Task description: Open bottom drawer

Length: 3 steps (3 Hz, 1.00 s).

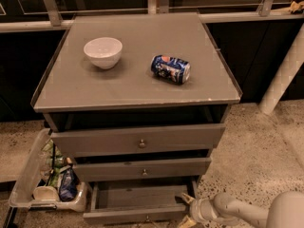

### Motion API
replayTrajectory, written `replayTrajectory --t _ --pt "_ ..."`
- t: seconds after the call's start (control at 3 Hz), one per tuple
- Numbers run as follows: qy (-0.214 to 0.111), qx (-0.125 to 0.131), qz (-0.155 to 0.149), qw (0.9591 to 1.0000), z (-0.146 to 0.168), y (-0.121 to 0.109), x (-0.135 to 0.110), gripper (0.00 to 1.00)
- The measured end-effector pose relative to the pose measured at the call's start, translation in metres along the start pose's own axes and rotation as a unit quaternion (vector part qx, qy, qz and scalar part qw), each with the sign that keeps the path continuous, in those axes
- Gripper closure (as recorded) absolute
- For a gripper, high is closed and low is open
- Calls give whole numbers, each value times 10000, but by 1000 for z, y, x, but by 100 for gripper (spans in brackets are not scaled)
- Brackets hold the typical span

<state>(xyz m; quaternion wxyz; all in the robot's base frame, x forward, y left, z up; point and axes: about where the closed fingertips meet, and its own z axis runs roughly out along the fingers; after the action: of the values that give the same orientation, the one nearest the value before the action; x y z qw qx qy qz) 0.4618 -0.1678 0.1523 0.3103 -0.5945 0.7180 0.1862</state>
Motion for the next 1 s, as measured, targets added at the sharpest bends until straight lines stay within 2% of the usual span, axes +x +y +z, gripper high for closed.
replayTrajectory --t 0.33,0.67,1.0 --pt "66 -95 -122 9999 -2 6 -4 42" --pt "95 -80 -171 9998 -4 7 -8 52" --pt "96 -78 -172 9998 -4 7 -8 30"
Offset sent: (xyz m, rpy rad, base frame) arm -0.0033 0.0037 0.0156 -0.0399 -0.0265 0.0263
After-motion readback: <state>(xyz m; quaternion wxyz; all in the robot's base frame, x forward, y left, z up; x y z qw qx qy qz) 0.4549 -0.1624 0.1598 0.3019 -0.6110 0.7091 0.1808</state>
